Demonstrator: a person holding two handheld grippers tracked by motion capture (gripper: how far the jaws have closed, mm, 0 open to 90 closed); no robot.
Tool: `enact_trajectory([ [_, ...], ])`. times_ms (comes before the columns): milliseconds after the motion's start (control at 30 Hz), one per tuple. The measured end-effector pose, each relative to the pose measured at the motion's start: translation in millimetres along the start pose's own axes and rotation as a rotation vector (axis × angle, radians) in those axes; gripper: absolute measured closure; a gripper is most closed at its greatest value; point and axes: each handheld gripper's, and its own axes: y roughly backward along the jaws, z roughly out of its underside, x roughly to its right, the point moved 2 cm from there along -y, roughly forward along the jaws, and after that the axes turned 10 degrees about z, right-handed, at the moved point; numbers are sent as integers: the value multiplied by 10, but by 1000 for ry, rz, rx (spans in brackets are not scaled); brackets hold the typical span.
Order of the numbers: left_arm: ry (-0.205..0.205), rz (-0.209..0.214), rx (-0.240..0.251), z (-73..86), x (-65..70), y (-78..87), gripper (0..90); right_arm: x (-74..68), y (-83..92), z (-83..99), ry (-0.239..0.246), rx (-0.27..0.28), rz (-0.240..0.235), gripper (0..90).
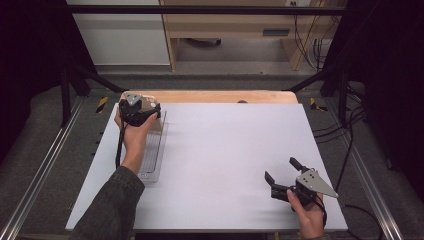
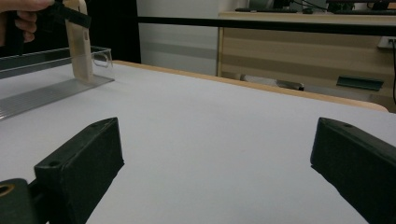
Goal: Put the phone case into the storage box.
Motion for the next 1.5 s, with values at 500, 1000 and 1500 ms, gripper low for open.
enact_trajectory([
  [500,2,0,9,4,-2,-15,96,0,-2,2,-2,0,-1,24],
  [1000,-6,-6,20,6,17,-75,96,-7,-2,8,-6,-3,-5,24],
  [1500,18,24,12,26,4,-99,82,-9,-4,11,-3,-5,-7,23],
])
